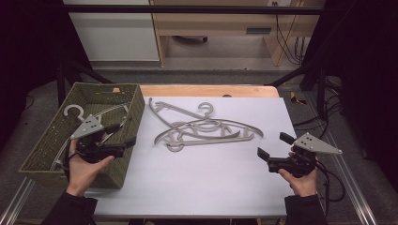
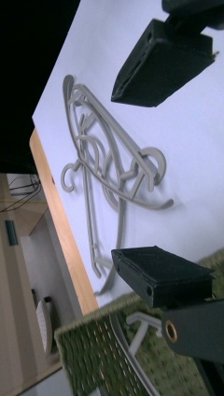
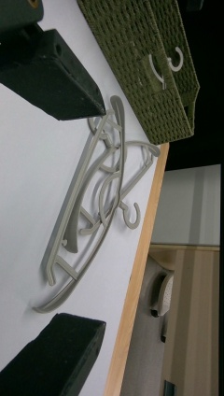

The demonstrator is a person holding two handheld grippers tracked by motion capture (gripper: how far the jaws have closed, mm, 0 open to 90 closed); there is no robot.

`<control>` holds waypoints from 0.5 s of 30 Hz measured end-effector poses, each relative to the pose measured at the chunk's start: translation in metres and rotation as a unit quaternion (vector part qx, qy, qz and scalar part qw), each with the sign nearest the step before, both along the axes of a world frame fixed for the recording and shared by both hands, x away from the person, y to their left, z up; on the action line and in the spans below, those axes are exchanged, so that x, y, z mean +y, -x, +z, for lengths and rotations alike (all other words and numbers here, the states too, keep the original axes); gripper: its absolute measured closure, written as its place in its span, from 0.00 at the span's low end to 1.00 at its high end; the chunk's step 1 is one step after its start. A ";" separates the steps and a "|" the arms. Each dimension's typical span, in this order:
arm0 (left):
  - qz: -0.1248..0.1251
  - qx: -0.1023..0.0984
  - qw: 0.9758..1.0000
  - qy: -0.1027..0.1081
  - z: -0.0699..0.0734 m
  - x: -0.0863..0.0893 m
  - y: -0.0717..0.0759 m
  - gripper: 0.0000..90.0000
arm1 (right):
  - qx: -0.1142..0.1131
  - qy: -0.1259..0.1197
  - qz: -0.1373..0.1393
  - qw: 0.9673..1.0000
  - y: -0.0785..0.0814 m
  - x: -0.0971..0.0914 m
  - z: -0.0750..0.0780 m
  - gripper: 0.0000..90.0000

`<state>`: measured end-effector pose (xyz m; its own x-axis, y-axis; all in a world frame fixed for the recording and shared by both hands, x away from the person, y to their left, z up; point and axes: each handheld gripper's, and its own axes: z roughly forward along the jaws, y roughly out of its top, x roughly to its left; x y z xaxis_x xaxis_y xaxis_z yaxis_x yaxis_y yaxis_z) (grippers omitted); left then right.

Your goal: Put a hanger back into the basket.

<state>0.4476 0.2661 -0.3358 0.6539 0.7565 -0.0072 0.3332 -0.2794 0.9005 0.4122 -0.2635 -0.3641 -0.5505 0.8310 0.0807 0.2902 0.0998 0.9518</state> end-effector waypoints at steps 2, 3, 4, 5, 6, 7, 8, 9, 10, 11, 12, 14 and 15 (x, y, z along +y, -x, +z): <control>-0.007 0.003 1.000 -0.007 -0.001 -0.009 -0.002 0.22 | 0.000 -0.001 0.001 1.000 0.000 0.000 0.000 0.01; -0.010 0.005 1.000 -0.009 -0.002 -0.014 -0.004 0.22 | 0.000 -0.002 0.002 1.000 0.000 0.000 0.000 0.01; -0.012 0.007 1.000 -0.011 -0.002 -0.019 -0.006 0.22 | 0.000 -0.002 0.002 1.000 0.000 0.000 0.000 0.01; -0.015 0.012 1.000 -0.012 -0.003 -0.029 -0.009 0.22 | 0.002 -0.003 0.004 1.000 0.000 0.001 -0.001 0.01; -0.018 0.012 1.000 -0.014 -0.003 -0.034 -0.011 0.22 | 0.002 -0.001 0.006 1.000 0.000 0.001 -0.001 0.01; -0.018 0.012 1.000 -0.014 -0.003 -0.034 -0.011 0.22 | 0.002 -0.001 0.006 1.000 0.000 0.001 -0.001 0.01; -0.020 0.014 1.000 -0.016 -0.004 -0.040 -0.013 0.22 | 0.002 -0.001 0.006 1.000 0.000 0.001 -0.001 0.01; -0.023 0.014 0.999 -0.020 -0.004 -0.045 -0.016 0.22 | -0.001 -0.001 0.006 1.000 0.000 0.001 0.000 0.01; -0.024 0.016 0.999 -0.021 -0.004 -0.049 -0.017 0.22 | -0.001 -0.001 0.006 1.000 0.000 0.001 0.000 0.01; -0.027 0.020 0.999 -0.026 -0.005 -0.055 -0.021 0.22 | -0.001 -0.002 0.006 1.000 0.000 0.000 0.000 0.01; -0.028 0.023 0.999 -0.025 -0.006 -0.058 -0.023 0.22 | -0.002 -0.003 0.004 1.000 0.001 -0.001 0.000 0.01; -0.031 0.027 0.999 -0.029 -0.009 -0.065 -0.028 0.22 | -0.005 -0.005 0.004 1.000 0.001 -0.001 0.001 0.01; -0.030 0.029 0.999 -0.028 -0.011 -0.069 -0.032 0.21 | -0.004 -0.005 0.004 1.000 0.001 -0.002 0.001 0.01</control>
<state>0.4792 0.1974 -0.3465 0.6982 0.7159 -0.0046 0.3651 -0.3505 0.8625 0.4108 -0.2651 -0.3630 -0.5571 0.8262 0.0841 0.2810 0.0923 0.9553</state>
